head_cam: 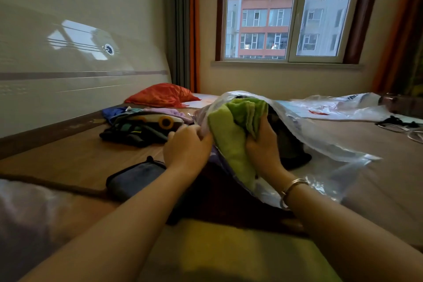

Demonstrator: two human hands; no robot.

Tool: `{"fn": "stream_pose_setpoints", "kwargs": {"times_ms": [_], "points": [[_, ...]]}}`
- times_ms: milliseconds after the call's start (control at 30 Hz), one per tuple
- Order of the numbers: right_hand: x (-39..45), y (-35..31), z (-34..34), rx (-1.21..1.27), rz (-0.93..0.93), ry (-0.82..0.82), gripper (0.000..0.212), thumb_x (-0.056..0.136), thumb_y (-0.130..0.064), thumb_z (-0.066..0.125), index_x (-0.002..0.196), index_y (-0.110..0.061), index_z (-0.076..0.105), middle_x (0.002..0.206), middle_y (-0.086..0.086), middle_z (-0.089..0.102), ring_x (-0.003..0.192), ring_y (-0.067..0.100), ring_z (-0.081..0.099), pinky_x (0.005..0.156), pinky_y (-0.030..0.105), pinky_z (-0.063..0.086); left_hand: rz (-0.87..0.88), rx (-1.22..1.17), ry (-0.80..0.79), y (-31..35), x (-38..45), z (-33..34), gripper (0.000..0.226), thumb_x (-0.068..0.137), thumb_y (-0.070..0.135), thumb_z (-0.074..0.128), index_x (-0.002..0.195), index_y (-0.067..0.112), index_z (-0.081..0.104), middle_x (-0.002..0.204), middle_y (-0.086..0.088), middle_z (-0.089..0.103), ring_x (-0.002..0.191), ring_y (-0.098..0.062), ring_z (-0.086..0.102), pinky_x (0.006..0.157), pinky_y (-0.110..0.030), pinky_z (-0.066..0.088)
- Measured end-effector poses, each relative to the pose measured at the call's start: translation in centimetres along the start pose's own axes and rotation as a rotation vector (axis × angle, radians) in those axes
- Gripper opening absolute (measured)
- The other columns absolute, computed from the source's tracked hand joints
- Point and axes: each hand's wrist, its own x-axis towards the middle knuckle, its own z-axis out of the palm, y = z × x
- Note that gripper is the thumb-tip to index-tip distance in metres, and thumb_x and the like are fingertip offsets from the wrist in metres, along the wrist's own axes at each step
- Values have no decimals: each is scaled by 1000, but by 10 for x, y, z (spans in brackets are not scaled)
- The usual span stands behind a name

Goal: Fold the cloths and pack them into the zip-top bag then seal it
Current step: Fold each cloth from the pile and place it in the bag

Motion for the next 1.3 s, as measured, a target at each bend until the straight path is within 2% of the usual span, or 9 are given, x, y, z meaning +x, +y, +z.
{"fn": "stream_pose_setpoints", "kwargs": {"times_ms": [133,233,333,467,533,733,967,1200,1300], "points": [[27,23,47,-139,227,-23,59,93,-18,51,146,-13,23,133,9,44,116,24,51,95,38,45,185,-89,7,-3,-3,-2,37,89,27,54,55,17,48,56,-1,52,58,-23,54,55,-34,40],[40,32,56,-684,575,-342,86,88,-47,57,148,-11,6,147,15,20,129,36,32,97,48,40,194,-96,-10,-15,-8,-6,34,87,25,55,55,15,46,53,0,49,56,-21,51,53,-31,36],[31,34,45,-1011,295,-312,95,77,-65,61,144,-15,16,144,13,23,128,35,30,101,52,32,116,-79,-44,-21,-11,-8,30,89,31,52,63,18,47,59,1,52,60,-19,52,53,-29,33],[9,49,31,-1143,-347,-174,69,71,-39,75,125,-14,40,132,15,38,113,37,43,98,56,38,-232,3,-300,-22,-9,4,38,89,50,44,103,16,52,98,-6,60,91,-25,58,71,-34,43],[-9,60,27,-1164,-639,-330,67,76,-38,67,135,-21,40,145,13,30,128,41,39,104,64,31,-246,-89,-347,-22,-10,11,31,90,47,45,93,18,56,93,-6,63,85,-24,62,74,-37,50],[7,57,40,-1156,-400,-821,79,90,-64,32,143,-45,-23,151,-4,-37,142,42,-20,102,77,9,-33,-403,-450,-10,-6,11,43,98,26,42,63,9,59,55,-10,65,49,-23,64,63,-39,56],[61,78,111,-1253,-175,-880,73,90,-69,20,149,-39,-12,159,-8,-17,145,36,-2,104,73,12,-18,-720,-425,-35,4,-3,37,98,9,44,73,-13,58,45,-10,52,33,-15,46,36,-21,40],[54,74,114,-1151,-182,-905,72,91,-67,17,150,-36,-8,160,-6,-14,146,34,-10,103,76,3,-69,-563,-386,-53,4,0,37,99,20,45,69,2,57,50,-9,53,41,-21,51,46,-27,45],[41,54,93,-1015,-228,-874,64,91,-62,28,149,-37,15,160,-5,7,146,33,1,105,74,4,-105,-457,-405,-47,-1,-5,39,99,31,45,70,7,57,54,-8,58,44,-19,56,49,-27,48]]}}
